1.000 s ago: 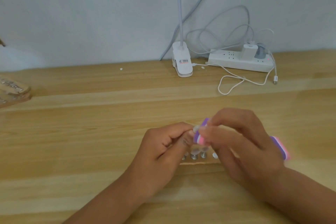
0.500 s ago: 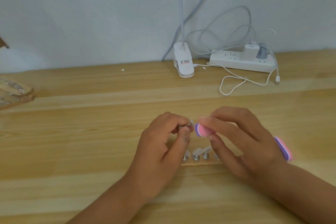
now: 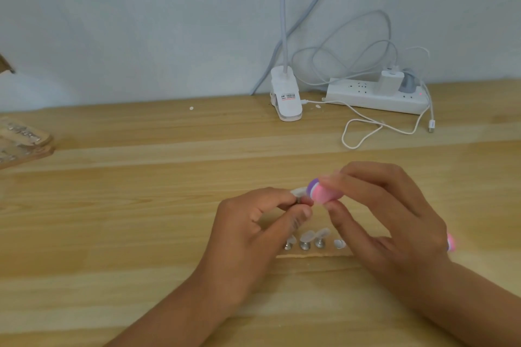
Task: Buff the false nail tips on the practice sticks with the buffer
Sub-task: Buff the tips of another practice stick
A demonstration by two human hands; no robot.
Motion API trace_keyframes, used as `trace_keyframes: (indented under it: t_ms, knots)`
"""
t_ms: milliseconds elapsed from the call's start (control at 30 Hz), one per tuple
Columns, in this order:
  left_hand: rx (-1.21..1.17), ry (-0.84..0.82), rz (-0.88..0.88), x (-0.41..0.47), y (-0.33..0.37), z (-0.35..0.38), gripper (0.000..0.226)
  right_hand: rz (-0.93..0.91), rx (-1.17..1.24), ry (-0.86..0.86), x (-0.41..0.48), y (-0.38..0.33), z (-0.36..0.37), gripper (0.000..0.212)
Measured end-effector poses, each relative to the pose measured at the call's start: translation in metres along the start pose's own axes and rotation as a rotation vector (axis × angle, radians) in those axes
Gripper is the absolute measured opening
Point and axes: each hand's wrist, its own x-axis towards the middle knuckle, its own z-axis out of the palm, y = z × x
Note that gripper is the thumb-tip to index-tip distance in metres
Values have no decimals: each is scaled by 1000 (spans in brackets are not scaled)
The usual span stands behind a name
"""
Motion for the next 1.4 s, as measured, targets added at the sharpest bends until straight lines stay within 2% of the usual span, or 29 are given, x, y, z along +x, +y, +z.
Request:
trace_keyframes:
  t_ms: [200,300,367,500,600,700,800,967,1033,1133,1200,1300,1400]
  knots:
    - [28,-26,27,-2,1,0,12,-33,-40,-104,1,9,0,31]
    - [10,-23,-7,-2,0,0,15,46,-99,-50,5,15,-7,27]
    - [-3,-30,-17,-1,0,1,14,29,-50,-21,7,6,-6,28]
    - [38,-45,43,-2,1,2,13,-25,-35,-116,0,-3,1,24]
    - [33,-1,11,-2,-1,-2,16,85,-121,-84,6,11,-6,24]
    - [-8,-23,-31,0,-1,-1,17,71,-33,-37,7,1,-5,26]
    - [28,-46,30,0,0,1,16,13,29,-126,-1,-9,3,23]
    - [-104,-3,-65,-2,-1,-1,13,274,-151,-136,3,25,-11,27]
    - [-118,-36,-67,-1,-2,-2,15,382,-203,-242,4,32,-12,27]
    - [-62,-83,-3,1,-2,-1,16,357,-294,-379,2,31,-7,17]
    - [-47,-118,12,1,-2,-1,16,375,-157,-365,7,24,-10,18]
    - [-43,-149,29,2,-4,-1,15,345,216,-393,23,6,-18,26]
    - [-62,-156,42,2,-5,-2,16,273,261,-475,31,-3,-20,31]
